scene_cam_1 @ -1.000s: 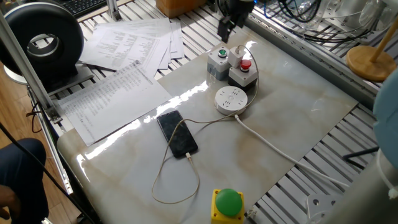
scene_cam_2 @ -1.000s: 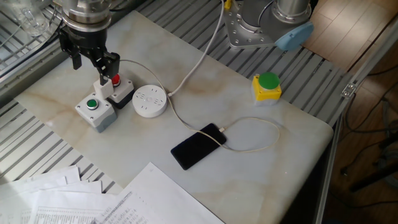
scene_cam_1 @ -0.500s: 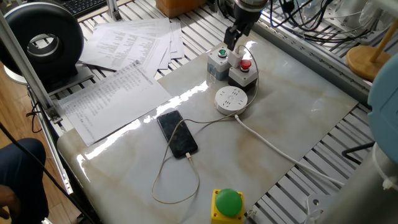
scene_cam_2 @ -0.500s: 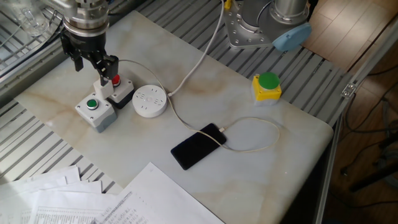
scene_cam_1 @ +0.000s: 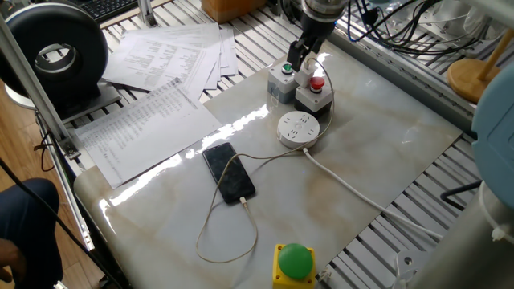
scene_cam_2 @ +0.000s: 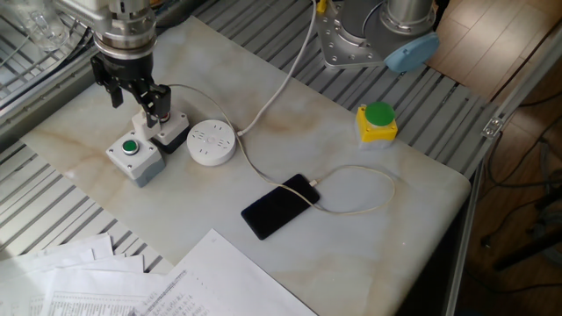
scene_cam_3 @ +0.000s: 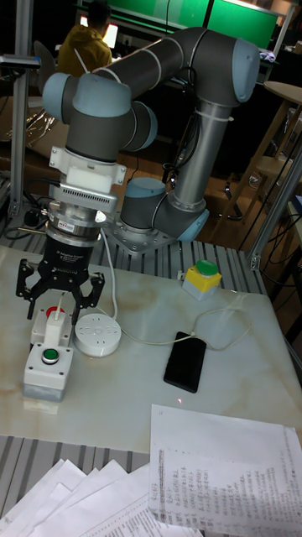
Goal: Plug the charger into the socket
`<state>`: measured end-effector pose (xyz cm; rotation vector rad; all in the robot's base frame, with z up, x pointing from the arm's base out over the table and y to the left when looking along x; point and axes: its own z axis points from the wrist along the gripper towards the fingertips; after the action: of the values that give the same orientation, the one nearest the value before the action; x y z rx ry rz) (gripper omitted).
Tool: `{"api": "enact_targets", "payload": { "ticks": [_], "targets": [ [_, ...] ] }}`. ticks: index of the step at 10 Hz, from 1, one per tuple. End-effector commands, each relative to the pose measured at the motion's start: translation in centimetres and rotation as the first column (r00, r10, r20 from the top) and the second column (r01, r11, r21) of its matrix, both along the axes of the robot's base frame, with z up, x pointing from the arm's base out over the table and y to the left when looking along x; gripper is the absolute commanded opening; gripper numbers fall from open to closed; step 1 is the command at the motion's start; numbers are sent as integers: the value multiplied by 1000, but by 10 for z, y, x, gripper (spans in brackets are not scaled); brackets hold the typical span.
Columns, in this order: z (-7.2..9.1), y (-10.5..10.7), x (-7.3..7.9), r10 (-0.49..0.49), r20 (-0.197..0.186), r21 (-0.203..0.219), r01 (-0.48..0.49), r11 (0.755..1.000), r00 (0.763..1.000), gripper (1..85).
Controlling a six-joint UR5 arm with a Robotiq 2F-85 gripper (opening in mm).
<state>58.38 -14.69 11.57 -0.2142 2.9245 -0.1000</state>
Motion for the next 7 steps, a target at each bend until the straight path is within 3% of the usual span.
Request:
{"api": "enact_targets", "payload": {
  "ticks": [1, 4, 7],
  "targets": [
    [-4, 1, 0, -22, 2, 13, 22, 1000, 1000, 690],
    [-5, 3, 0, -67, 3, 26, 67, 997, 998, 627],
    [-7, 6, 0, -81, 2, 40, 81, 996, 997, 617]
  ]
}}
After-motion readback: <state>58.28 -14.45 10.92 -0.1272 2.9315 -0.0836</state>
